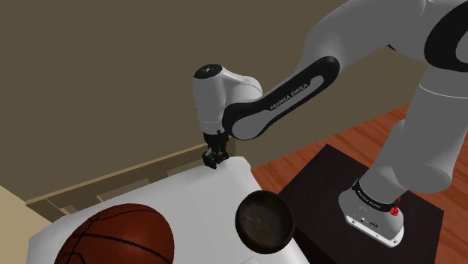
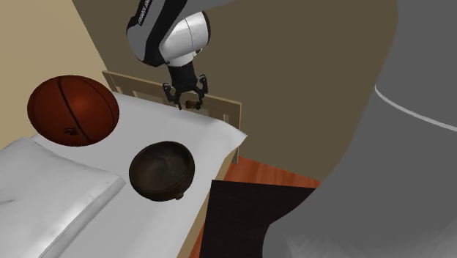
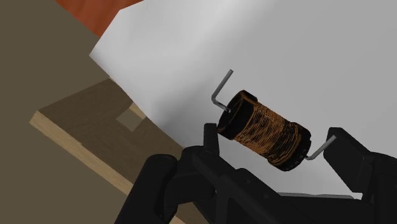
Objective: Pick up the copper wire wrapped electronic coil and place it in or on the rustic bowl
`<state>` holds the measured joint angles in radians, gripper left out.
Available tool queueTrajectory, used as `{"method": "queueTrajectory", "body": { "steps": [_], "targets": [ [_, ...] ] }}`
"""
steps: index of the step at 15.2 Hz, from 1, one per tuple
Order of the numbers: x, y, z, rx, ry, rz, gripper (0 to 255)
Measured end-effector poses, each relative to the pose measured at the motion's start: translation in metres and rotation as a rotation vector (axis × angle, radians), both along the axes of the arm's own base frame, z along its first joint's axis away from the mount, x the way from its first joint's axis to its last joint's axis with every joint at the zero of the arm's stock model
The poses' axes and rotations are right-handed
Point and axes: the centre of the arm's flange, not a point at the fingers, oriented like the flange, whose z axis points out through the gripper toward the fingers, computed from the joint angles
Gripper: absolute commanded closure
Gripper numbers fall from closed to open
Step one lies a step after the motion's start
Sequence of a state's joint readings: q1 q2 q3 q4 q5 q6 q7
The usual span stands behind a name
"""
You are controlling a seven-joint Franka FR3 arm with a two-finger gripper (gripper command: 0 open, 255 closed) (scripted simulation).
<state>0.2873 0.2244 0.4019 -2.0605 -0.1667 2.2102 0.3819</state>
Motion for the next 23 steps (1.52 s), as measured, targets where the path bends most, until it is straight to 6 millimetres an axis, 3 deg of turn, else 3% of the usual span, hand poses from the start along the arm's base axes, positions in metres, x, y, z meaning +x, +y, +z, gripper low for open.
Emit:
{"method": "queueTrajectory", "body": {
  "steps": [14, 17, 23],
  "targets": [
    [0.001, -0.001, 0.072, 0.0, 0.0, 0.0, 255],
    [-0.025, 0.003, 0.076, 0.0, 0.0, 0.0, 255],
    [-0.104, 0.016, 0.075, 0.0, 0.0, 0.001, 255]
  ]
}}
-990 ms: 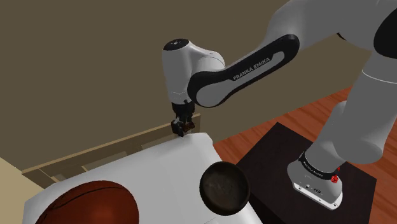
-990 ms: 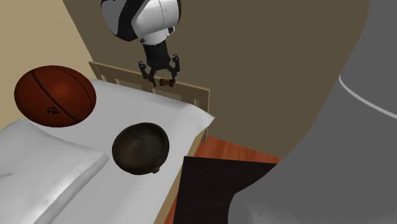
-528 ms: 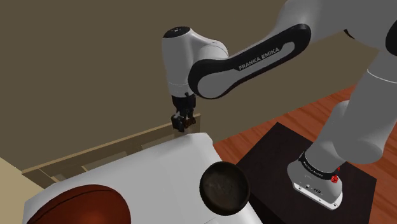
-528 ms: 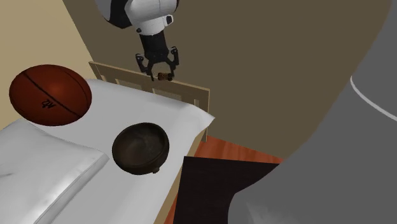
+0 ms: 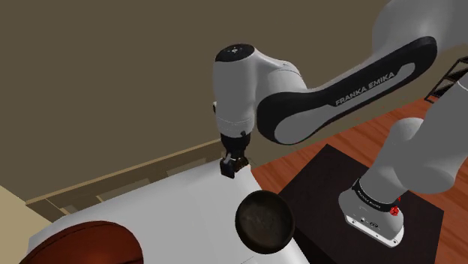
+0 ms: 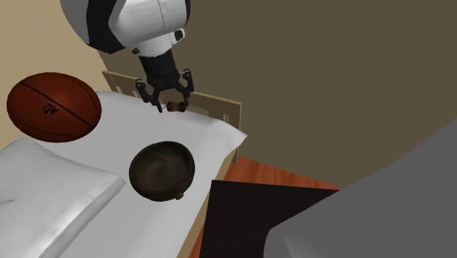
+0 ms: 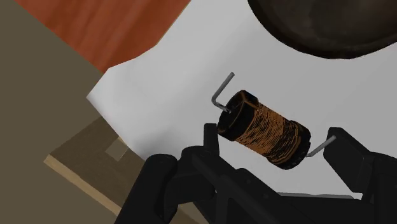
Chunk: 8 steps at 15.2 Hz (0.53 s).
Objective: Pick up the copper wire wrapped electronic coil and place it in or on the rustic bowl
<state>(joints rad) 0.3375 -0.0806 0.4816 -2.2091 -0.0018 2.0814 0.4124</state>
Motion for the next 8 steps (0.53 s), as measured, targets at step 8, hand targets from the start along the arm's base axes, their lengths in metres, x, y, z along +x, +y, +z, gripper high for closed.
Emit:
{"method": "queueTrajectory", "body": {
  "steps": [8],
  "targets": [
    [-0.106, 0.014, 0.001, -0.001, 0.0, 0.0, 255]
  ]
}}
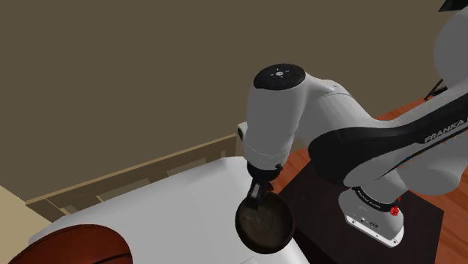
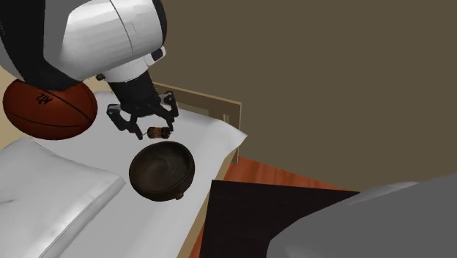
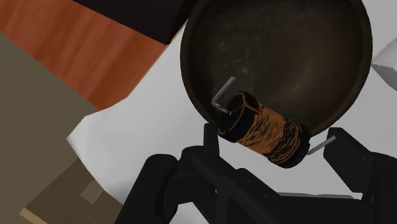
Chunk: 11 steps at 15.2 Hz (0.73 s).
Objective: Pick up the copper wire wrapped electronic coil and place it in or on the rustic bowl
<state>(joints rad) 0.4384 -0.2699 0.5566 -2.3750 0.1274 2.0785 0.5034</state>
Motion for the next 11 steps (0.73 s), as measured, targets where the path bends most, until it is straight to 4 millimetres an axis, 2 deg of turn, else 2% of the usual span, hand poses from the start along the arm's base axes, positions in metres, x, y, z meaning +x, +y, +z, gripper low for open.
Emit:
{"method": "queueTrajectory", "body": {
  "steps": [1, 3, 11],
  "targets": [
    [-0.015, 0.003, 0.0, 0.0, 0.0, 0.0, 255],
    [-0.026, 0.006, -0.005, 0.0, 0.0, 0.0, 255],
    [-0.03, 0.007, -0.046, 0.0, 0.001, -0.002, 255]
  ]
}}
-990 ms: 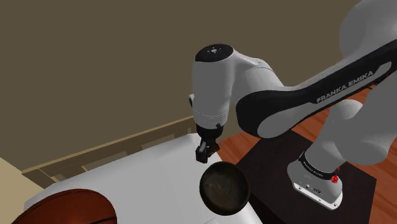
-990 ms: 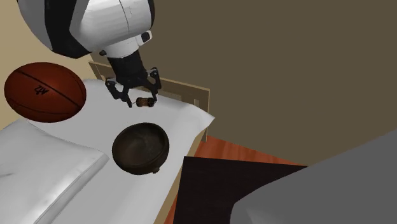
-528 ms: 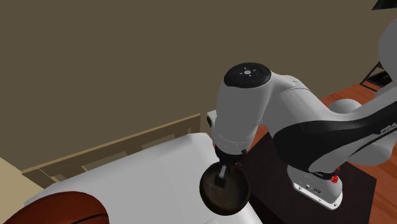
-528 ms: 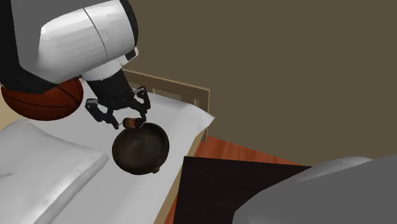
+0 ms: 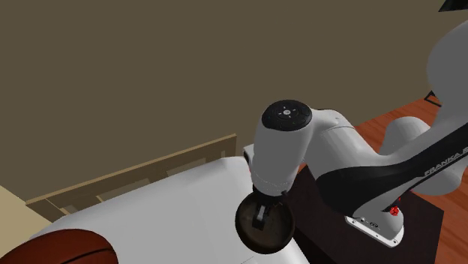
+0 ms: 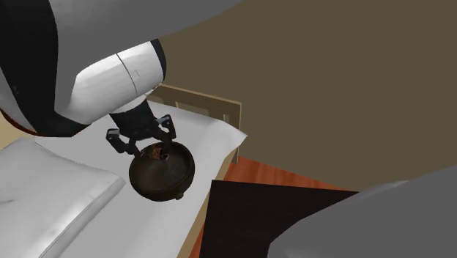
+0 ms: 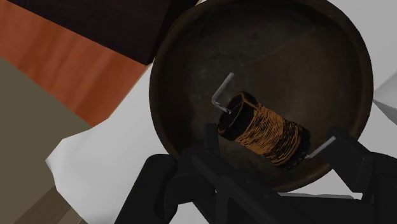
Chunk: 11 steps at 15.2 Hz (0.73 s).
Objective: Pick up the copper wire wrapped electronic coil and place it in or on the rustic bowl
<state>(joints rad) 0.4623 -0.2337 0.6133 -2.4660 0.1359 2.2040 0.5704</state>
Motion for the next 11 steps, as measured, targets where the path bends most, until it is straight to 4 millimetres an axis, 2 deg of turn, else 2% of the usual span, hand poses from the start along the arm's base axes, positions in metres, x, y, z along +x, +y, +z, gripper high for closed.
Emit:
{"method": "queueTrajectory", "body": {
  "steps": [4, 10, 11],
  "targets": [
    [-0.001, -0.001, -0.021, 0.0, 0.0, 0.0, 255],
    [-0.001, 0.0, -0.024, 0.0, 0.0, 0.0, 255],
    [-0.001, 0.0, -0.024, 0.0, 0.0, 0.0, 0]
  ]
}}
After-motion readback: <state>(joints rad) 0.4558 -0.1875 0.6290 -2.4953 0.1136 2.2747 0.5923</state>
